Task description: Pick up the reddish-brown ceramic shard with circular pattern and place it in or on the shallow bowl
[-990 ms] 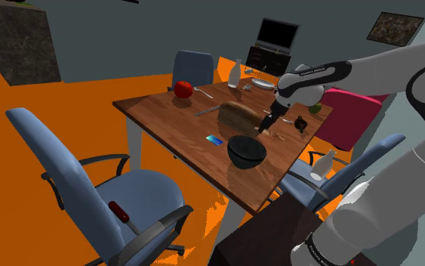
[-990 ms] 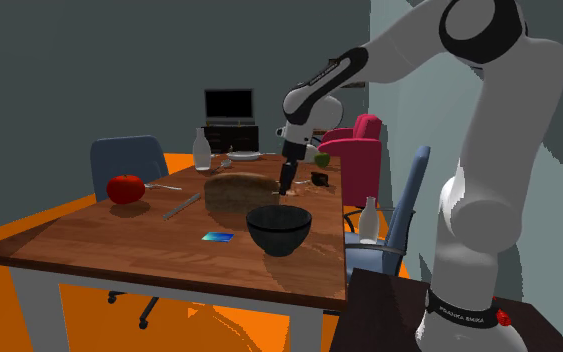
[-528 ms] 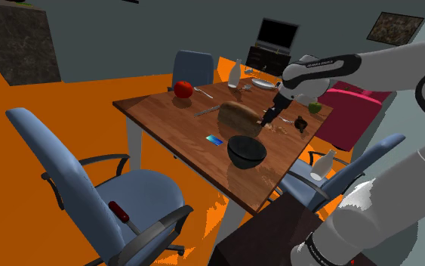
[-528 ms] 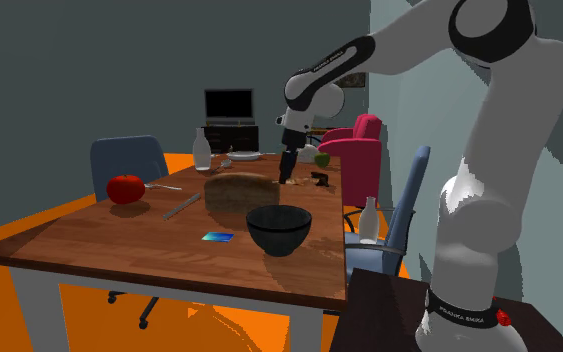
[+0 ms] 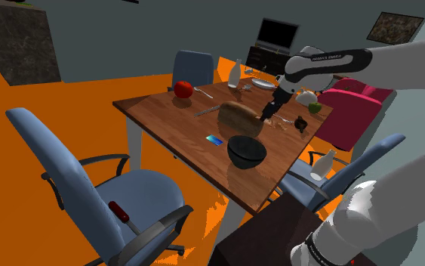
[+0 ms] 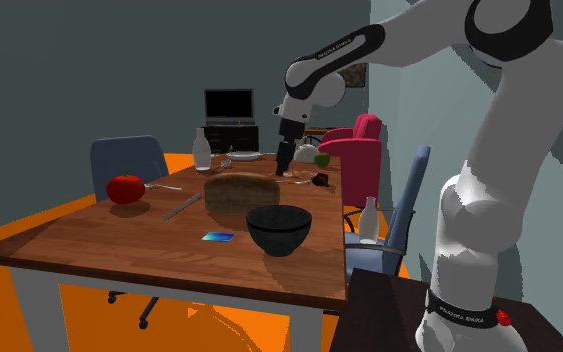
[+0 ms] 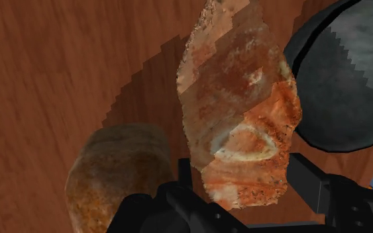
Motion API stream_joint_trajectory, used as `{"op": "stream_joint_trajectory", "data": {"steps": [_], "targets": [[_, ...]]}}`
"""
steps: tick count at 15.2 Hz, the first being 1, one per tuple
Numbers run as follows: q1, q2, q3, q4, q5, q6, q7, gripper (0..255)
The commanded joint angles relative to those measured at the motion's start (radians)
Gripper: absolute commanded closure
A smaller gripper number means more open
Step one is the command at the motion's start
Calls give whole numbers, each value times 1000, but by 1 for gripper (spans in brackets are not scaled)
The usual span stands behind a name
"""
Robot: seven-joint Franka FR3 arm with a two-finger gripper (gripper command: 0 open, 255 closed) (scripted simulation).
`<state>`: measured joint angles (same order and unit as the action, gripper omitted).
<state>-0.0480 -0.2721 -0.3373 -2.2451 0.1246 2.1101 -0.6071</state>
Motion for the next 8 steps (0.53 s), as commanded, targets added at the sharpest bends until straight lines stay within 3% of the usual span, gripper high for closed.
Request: {"op": "stream_joint_trajectory", "data": {"steps": [1,8], "targets": [[9,-49,34,-48,-14,7,52,255],[56,-163,170,-160,-16,30,237,255]]}}
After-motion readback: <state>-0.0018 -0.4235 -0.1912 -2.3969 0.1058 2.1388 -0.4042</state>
